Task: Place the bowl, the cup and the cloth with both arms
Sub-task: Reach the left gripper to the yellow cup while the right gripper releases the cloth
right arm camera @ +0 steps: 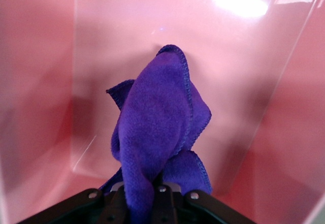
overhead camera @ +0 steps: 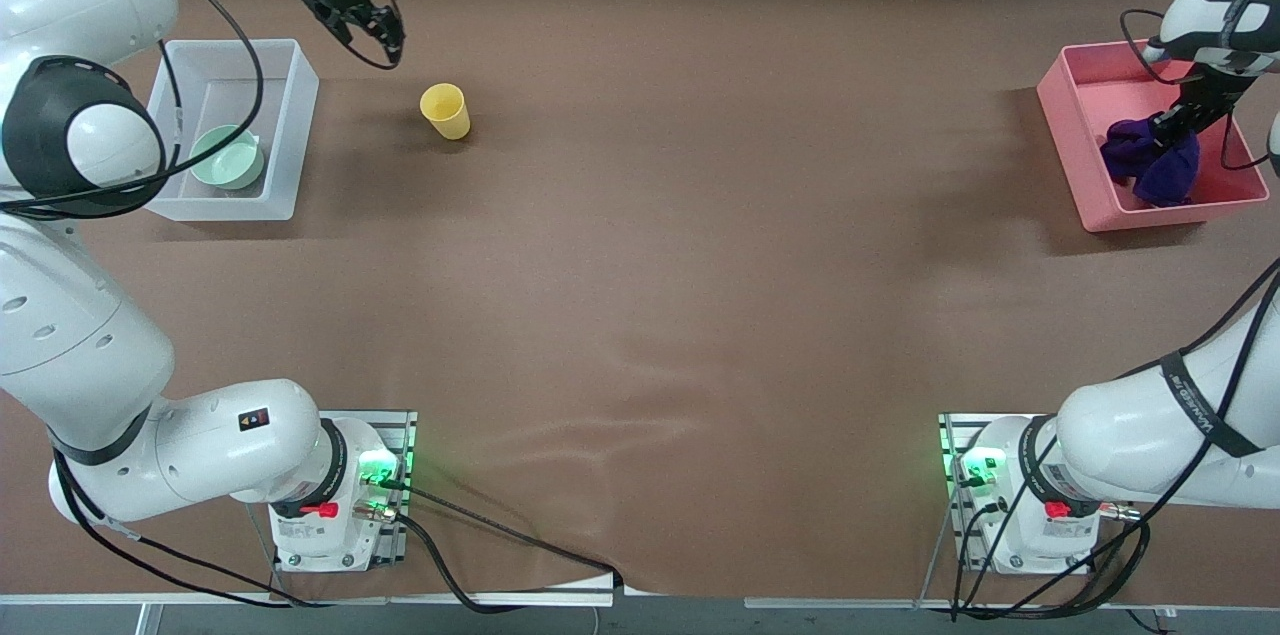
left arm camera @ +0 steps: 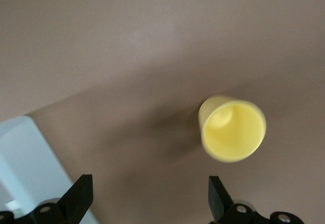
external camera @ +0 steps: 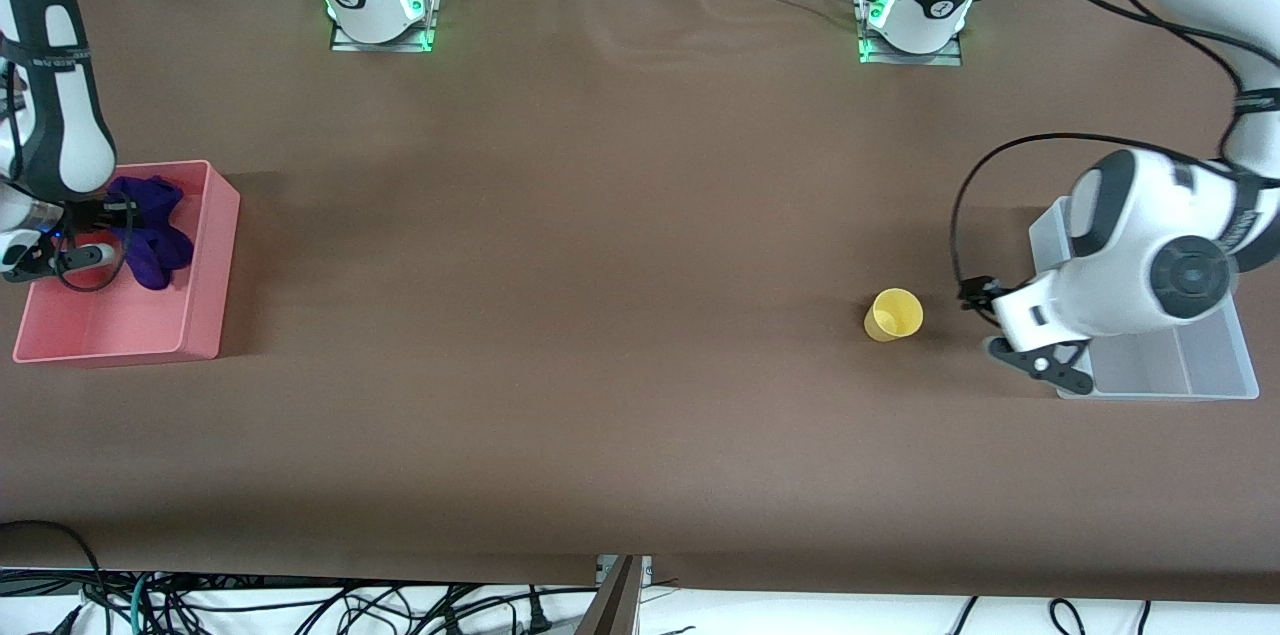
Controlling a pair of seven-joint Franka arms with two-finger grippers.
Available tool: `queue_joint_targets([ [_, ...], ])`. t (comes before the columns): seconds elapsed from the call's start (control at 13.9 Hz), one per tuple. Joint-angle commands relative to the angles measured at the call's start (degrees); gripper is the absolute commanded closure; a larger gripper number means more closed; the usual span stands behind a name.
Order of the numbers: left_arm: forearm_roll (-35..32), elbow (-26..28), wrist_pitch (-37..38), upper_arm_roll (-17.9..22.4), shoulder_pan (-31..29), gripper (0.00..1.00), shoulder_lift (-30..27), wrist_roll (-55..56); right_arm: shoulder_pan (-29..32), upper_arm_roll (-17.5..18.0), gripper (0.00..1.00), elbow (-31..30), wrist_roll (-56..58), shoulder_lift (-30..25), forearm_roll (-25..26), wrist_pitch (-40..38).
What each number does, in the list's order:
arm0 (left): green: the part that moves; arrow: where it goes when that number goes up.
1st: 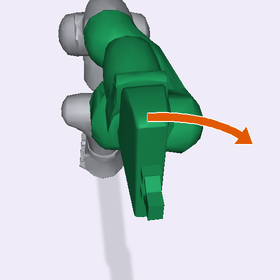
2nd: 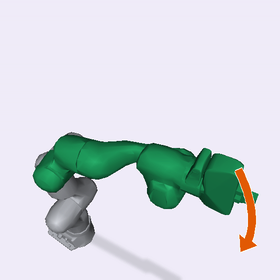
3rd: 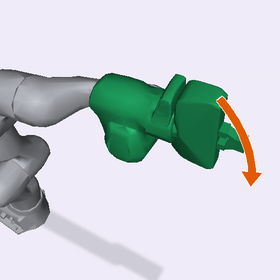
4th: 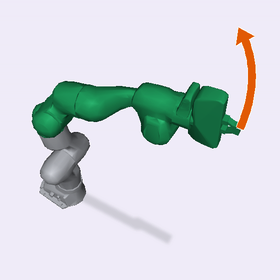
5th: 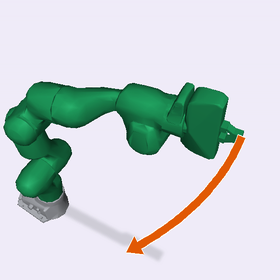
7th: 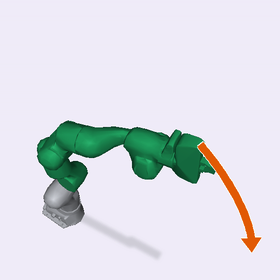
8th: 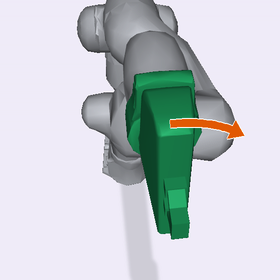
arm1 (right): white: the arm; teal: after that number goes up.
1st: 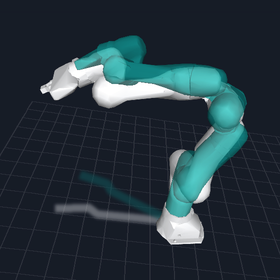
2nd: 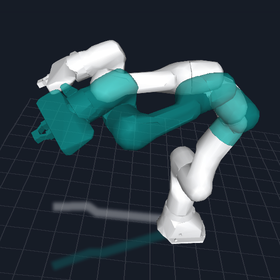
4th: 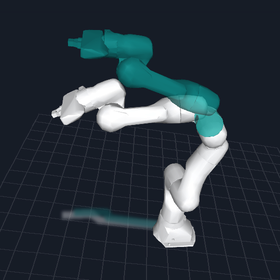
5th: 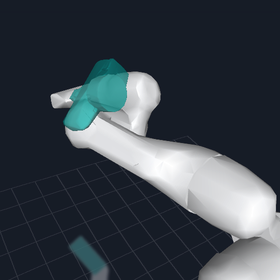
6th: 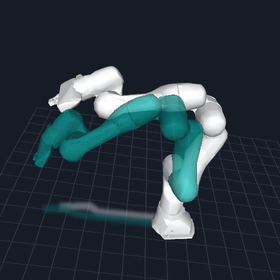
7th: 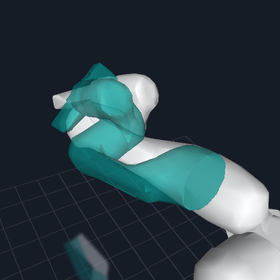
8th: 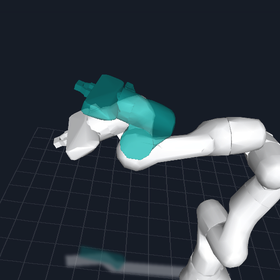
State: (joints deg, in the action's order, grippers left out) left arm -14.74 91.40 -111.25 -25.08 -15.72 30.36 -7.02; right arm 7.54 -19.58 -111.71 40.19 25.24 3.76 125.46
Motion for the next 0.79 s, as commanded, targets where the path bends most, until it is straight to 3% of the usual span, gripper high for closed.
queue_joint_targets([
  [0.0,-0.2,-0.8,-5.8,0.5,0.5,0.00,4.0,3.3,0.3,0.0,1.00,0.0,0.9,1.6,-1.2,2.6],
  [0.29,-0.3,1.0,-7.1,0.6,0.6,0.00,6.8,3.2,0.2,0.0,1.00,0.0,0.9,4.8,-4.0,5.7],
  [0.36,-0.3,1.5,-7.2,0.5,0.4,0.00,7.4,3.1,0.3,0.0,0.63,0.0,0.9,5.3,-4.1,5.8],
  [0.43,-0.3,2.4,-7.4,0.5,0.3,0.00,7.6,3.1,0.2,0.0,0.17,0.0,0.9,6.0,-5.2,6.3],
  [0.5,-0.3,2.6,-7.8,0.5,0.5,0.00,7.7,3.1,0.3,0.0,0.01,0.0,0.9,6.7,-6.2,7.2],
  [0.65,-0.3,4.3,-10.3,0.5,0.2,0.02,8.2,2.4,0.3,0.0,0.01,0.0,0.9,6.8,-6.3,7.1],
  [0.72,-0.3,5.3,-11.6,0.5,-0.2,0.16,8.5,1.9,0.2,0.0,0.01,0.0,1.0,6.4,-6.3,6.7],
])
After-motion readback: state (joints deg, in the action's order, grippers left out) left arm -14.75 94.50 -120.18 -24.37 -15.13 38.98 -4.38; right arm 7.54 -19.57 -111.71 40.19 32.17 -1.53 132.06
